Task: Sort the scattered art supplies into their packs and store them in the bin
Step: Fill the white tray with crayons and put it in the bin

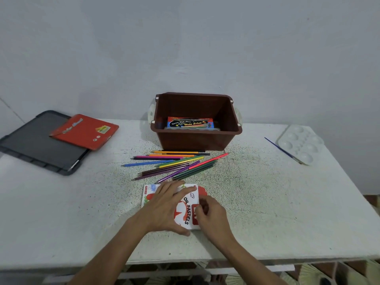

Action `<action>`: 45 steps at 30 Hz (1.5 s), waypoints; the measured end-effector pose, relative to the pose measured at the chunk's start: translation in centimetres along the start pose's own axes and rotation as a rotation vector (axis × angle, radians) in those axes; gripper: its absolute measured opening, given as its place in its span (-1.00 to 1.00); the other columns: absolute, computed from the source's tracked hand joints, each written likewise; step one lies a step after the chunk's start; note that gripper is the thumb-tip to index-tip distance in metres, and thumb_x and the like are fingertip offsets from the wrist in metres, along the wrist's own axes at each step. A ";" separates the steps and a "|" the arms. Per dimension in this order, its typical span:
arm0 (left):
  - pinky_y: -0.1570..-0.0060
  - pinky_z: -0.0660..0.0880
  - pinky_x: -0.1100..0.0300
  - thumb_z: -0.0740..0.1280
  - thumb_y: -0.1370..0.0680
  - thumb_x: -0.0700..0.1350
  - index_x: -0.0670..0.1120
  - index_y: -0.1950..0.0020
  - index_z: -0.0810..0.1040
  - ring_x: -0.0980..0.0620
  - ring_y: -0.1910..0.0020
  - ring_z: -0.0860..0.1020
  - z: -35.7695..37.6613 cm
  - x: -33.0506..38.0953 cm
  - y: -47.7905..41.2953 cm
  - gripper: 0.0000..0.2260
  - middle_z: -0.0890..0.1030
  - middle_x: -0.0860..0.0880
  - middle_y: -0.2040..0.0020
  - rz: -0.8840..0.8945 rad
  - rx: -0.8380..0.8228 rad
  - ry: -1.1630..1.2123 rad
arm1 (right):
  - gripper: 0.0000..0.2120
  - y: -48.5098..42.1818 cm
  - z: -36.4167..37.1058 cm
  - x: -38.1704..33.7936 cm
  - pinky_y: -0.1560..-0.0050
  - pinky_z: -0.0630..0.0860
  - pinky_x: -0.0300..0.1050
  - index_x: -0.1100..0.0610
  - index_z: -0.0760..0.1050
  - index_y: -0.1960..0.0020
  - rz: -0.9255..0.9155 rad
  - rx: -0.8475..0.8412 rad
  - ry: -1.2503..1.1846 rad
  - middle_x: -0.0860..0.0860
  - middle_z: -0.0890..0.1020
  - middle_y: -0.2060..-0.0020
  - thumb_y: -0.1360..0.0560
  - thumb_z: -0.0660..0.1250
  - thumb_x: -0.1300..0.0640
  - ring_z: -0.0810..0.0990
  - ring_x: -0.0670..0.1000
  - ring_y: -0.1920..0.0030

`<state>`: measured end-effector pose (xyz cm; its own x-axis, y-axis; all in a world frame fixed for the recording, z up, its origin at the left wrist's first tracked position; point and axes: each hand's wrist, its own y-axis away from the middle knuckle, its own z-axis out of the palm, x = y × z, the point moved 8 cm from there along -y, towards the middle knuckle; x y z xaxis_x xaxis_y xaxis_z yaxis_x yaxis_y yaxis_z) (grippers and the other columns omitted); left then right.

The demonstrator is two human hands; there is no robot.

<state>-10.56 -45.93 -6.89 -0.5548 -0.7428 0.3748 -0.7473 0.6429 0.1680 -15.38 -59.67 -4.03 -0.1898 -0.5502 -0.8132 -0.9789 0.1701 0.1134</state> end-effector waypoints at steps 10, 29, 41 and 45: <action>-0.49 -0.01 -0.03 0.32 -0.41 0.43 0.26 -0.52 0.18 0.09 -0.56 -0.06 -2.2 -0.7 1.3 -0.26 0.03 0.14 -0.58 -0.193 0.170 0.208 | -0.84 -1.8 -0.2 -0.3 0.28 0.57 -0.24 0.11 0.59 -0.05 0.038 -0.138 0.050 0.02 0.67 0.18 -0.56 0.25 0.16 0.63 -0.12 0.24; -0.07 0.53 0.01 0.34 -0.53 0.21 0.10 -0.44 0.31 -0.13 -0.33 0.46 -3.2 -3.9 5.9 -0.47 0.42 -0.09 -0.43 -0.855 0.330 0.603 | -0.58 -2.0 0.3 -2.0 -0.05 0.60 0.07 -0.06 0.35 -0.35 0.110 -0.118 -0.039 0.01 0.59 -0.11 -0.50 0.25 -0.03 0.61 -0.01 -0.05; 0.48 0.51 0.35 0.36 -0.56 0.08 0.19 -0.22 0.43 0.26 0.36 0.55 -12.8 0.7 4.1 -0.75 0.54 0.11 -0.13 -0.633 0.584 0.782 | -0.78 -5.3 -8.4 -6.2 0.28 0.67 -0.04 -0.14 0.40 -0.21 0.089 0.055 -0.267 -0.24 0.58 0.09 -0.61 0.26 0.10 0.68 -0.12 0.22; 0.48 0.55 0.26 0.35 -0.58 0.03 0.14 -0.19 0.51 0.18 0.24 0.64 -16.2 1.0 2.7 -0.81 0.60 -0.01 -0.26 -0.538 0.651 0.828 | -0.75 -6.8 -10.9 -8.0 0.43 0.58 -0.20 -0.12 0.39 -0.25 0.074 0.094 -0.322 -0.12 0.64 0.04 -0.61 0.27 0.08 0.69 -0.16 0.24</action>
<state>-7.18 -41.91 8.67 0.1157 -0.3874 0.9146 -0.9908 -0.1100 0.0788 -8.08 -65.39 7.92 -0.2117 -0.2498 -0.9449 -0.9492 0.2830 0.1378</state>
